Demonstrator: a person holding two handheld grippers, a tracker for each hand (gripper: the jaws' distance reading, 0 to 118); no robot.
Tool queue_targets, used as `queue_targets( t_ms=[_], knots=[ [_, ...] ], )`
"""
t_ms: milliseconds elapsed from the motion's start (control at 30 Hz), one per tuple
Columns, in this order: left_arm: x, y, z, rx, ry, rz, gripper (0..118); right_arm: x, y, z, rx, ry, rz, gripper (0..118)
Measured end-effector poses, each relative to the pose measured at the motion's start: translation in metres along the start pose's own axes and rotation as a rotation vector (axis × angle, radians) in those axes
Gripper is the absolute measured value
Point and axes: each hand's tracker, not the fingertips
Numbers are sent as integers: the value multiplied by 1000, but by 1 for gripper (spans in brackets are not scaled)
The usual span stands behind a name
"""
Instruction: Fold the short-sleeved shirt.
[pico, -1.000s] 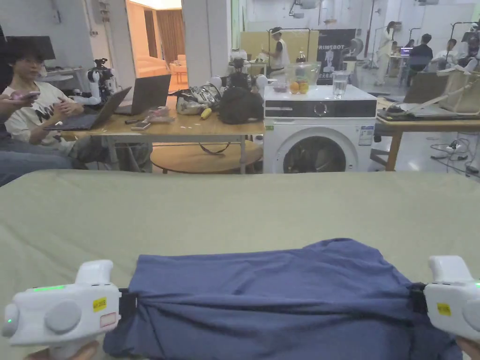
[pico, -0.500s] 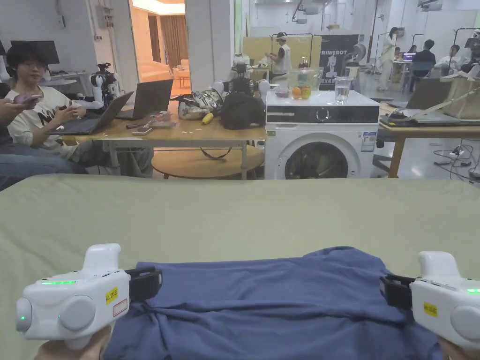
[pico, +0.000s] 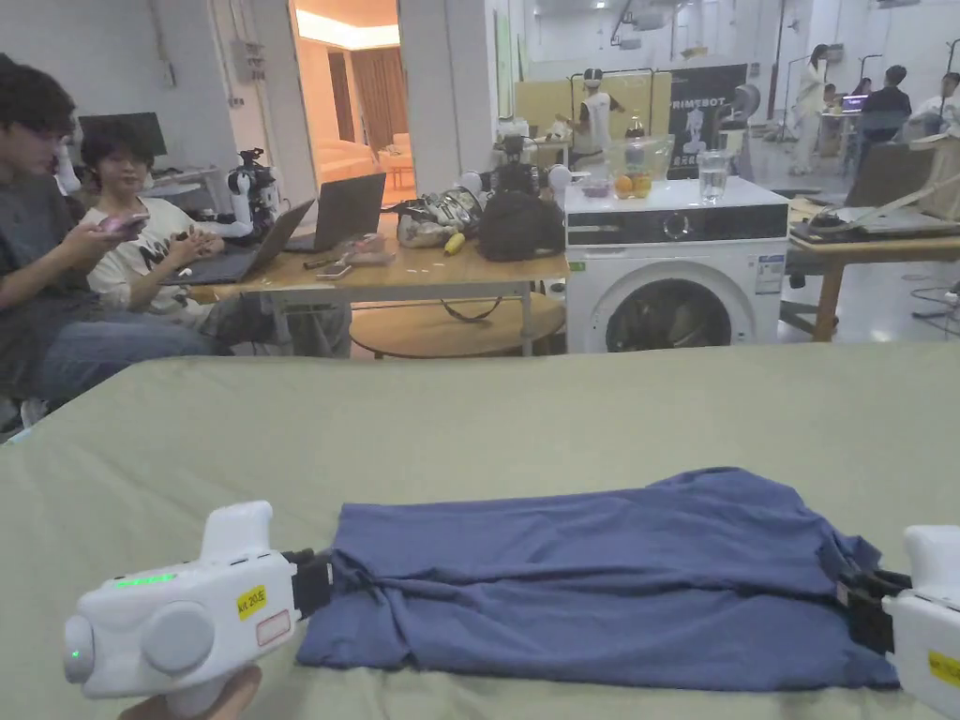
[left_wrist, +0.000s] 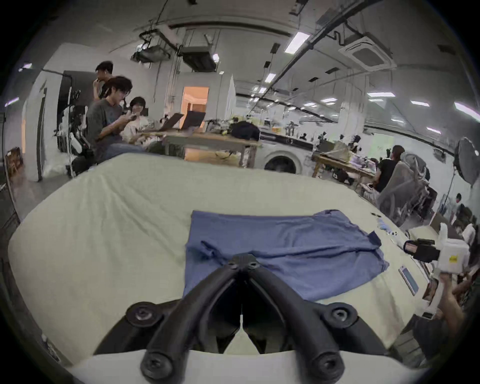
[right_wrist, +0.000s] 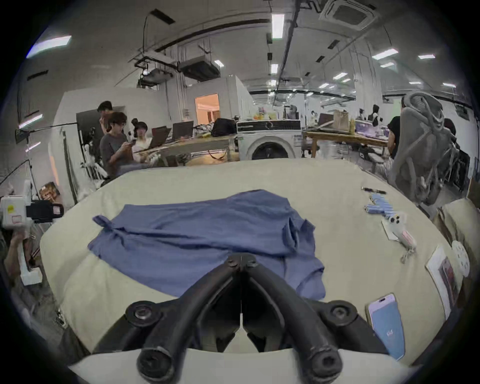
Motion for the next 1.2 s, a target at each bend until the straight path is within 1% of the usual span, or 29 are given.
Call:
queue_targets(
  t_ms=[33, 67, 100, 167, 233, 333, 367, 400, 433, 467, 500, 533, 567, 667, 700, 733, 767, 800, 833, 867, 900, 933, 967, 1000, 1033, 1067, 1133, 1167, 1200],
  knots=[
    [-8, -3, -11, -19, -15, 2, 26, 3, -1, 3, -2, 6, -2, 0],
    [-13, -7, -22, -65, 0, 14, 47, 6, -2, 6, -4, 14, -14, 0],
    [-17, -10, -33, -85, 22, 25, 59, 8, -3, 8, -2, 17, -28, 0],
    [-24, -16, -54, -121, 16, 51, 60, 14, -6, 11, -5, 34, -59, 0],
    [-26, -17, -80, -127, 30, 47, 60, 20, -10, 13, -15, 33, -79, 0],
    [-29, -20, -108, -217, 86, 62, 60, 32, -17, 16, -35, 11, -75, 0],
    [-29, -21, -120, -285, 101, 70, 60, 36, -20, 16, -43, -12, -72, 0],
    [-28, -23, -125, -303, 126, 46, 55, 41, -22, 15, -54, -32, -72, 0],
    [-23, -25, -125, -283, 161, -13, 41, 47, -23, 13, -66, -53, -74, 0],
    [-19, -23, -125, -258, 156, -50, 30, 52, -25, 11, -70, -68, -85, 0],
    [-16, -22, -126, -270, 127, -33, 20, 56, -25, 8, -71, -75, -102, 0],
    [-13, -24, -129, -283, 128, -26, 5, 61, -25, 2, -79, -82, -127, 0],
    [-10, -26, -130, -293, 157, -46, 3, 64, -24, -7, -88, -102, -160, 0],
    [-12, -32, -132, -283, 157, -55, 2, 69, -22, -44, -128, -128, -181, 0],
    [-14, -30, -132, -271, 157, -59, 2, 70, -22, -58, -160, -131, -187, 20],
    [-15, -28, -132, -274, 152, -48, 2, 72, -23, -75, -200, -113, -202, 64],
    [-16, -27, -132, -280, 149, -44, 2, 74, -25, -88, -222, -119, -212, 75],
    [-15, -26, -131, -285, 149, -42, 2, 74, -26, -103, -252, -161, -206, 70],
    [-15, -27, -131, -288, 148, -45, 2, 76, -28, -116, -286, -171, -229, 68],
    [-15, -27, -131, -290, 149, -49, 2, 77, -32, -125, -317, -145, -257, 66],
    [-15, -27, -131, -291, 150, -52, 2, 74, -34, -128, -344, -164, -251, 62],
    [-15, -27, -132, -289, 152, -54, 2, 67, -33, -126, -331, -229, -170, 52],
    [-15, -28, -132, -288, 152, -56, 2, 63, -31, -123, -310, -198, -172, 31],
    [-14, -29, -132, -284, 157, -61, 2, 62, -29, -125, -329, -110, -190, 1],
    [-13, -29, -132, -286, 161, -68, 2, 58, -29, -125, -336, -151, -198, 1],
    [-13, -28, -133, -285, 163, -69, 2, 56, -28, -127, -348, -186, -147, 1],
    [-15, -24, -126, -278, 151, -71, 1, 62, -20, -123, -346, -177, -147, 1],
    [-15, -20, -114, -220, 124, -89, 0, 56, -18, -113, -322, -198, -153, 1],
    [-14, -15, -97, -145, 103, -121, 0, 56, -12, -100, -291, -253, -156, 1]
  ],
)
